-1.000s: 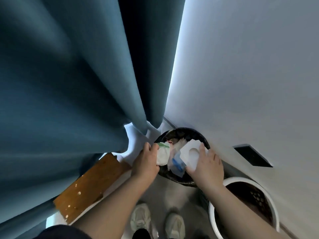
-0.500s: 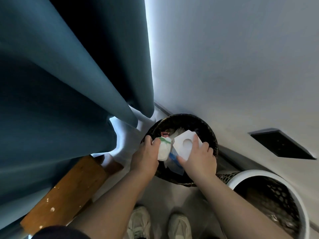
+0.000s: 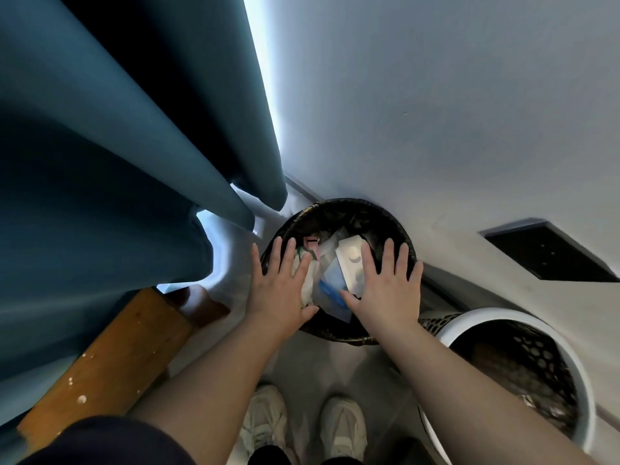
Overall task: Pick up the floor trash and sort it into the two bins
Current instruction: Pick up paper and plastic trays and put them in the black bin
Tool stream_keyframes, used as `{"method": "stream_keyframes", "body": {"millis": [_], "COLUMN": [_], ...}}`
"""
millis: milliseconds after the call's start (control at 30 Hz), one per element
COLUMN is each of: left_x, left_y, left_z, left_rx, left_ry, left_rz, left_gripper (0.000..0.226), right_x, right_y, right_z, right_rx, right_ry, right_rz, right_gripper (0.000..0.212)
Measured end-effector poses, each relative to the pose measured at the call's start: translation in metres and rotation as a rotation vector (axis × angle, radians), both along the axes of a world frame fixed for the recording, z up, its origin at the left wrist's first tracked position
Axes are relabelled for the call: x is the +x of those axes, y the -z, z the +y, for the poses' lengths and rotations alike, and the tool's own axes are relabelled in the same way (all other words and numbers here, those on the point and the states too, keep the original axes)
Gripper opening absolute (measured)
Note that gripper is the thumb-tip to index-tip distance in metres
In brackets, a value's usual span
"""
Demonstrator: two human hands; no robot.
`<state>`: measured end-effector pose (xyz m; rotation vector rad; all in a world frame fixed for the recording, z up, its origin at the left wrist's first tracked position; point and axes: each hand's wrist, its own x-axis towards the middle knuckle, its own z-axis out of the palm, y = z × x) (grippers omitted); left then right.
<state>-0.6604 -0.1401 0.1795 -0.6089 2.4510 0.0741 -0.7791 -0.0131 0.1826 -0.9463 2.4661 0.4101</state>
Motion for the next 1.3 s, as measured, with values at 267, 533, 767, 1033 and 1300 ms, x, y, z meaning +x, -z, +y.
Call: {"method": "stream_keyframes", "body": {"millis": [267,533,767,1033,1300], "left_x": [0.036,0.112,0.216,0.339,0.468], "left_y": [-0.124,-0.261,-0.307,-0.317,-0.315], "left_z": [0.008,0.035,0.081,0.143,0.194], "left_rx": [0.003,-0.047,-0.082,-0.095,-0.164], "left_ry": [-0.068,-0.182,-0.508,-0.972,-1.288], "left_rz": [0.008,0.153,0.174,0.126,0.126], "left_gripper": [0.086,0.081,0.076,0.073,0.071], "right_x": [0.017,0.072,0.143,0.262,0.425], "right_y": [-0.127,-0.252,-0.292,-0.306,-0.313], "right_z": [0.019,0.03,0.023,-0.017,-0.03], "right_rx": [-0.005,-0.134,-0.165,-0.131,-0.097], "right_ry": [-0.142,-0.276,-0.646,-1.105,-1.435], "right_rz": [-0.019,-0.024,-0.091,-0.189,-0.179], "right_gripper": [0.089,0.094,0.095,0.085,0.082]}}
